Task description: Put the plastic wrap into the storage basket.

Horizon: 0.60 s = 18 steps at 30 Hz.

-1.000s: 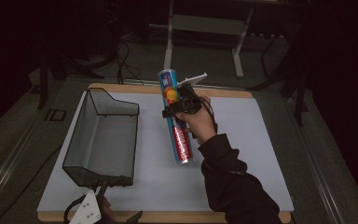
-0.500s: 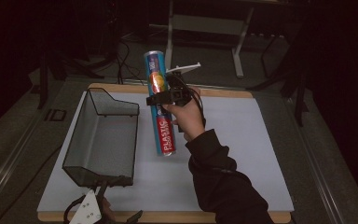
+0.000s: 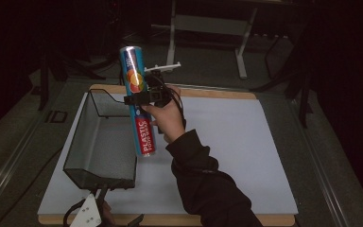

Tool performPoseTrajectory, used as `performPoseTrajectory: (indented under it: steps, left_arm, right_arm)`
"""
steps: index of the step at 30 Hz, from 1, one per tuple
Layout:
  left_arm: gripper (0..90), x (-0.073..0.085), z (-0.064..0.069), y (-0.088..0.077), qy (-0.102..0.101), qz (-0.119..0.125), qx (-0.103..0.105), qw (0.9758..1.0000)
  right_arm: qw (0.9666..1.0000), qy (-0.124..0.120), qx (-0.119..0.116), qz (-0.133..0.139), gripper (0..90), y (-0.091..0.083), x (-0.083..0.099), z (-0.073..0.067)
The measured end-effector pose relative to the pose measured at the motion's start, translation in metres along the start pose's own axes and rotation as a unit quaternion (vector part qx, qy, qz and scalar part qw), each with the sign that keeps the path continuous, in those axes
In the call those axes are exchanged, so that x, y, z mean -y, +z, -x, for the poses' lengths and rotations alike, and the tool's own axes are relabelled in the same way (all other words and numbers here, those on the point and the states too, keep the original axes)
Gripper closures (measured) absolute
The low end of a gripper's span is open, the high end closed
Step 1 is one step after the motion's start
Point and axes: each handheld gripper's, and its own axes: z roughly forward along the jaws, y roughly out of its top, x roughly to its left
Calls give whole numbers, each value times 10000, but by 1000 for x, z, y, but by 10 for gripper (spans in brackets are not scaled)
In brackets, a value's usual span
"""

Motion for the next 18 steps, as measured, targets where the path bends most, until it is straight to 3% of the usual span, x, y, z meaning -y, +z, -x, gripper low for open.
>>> performPoseTrajectory:
  steps: [2,5,8,13,18]
  left_arm:
    - [19,0,0,0,-3,10,14,10000]
    - [20,0,0,-1,9,0,20,10000]
    - [19,0,0,-1,5,5,13,10000]
    - [19,0,0,-1,11,-8,0,10000]
    - [19,0,1,0,18,-25,13,10000]
  right_arm:
    - [9999,62,-127,65,316,6,1,-3]
    - [9995,-129,-215,201,316,15,5,-8]
    - [9993,-55,-309,200,316,25,7,-11]
    - [9994,-60,-291,189,317,38,10,-17]
    - [9996,126,-208,171,316,61,20,-17]
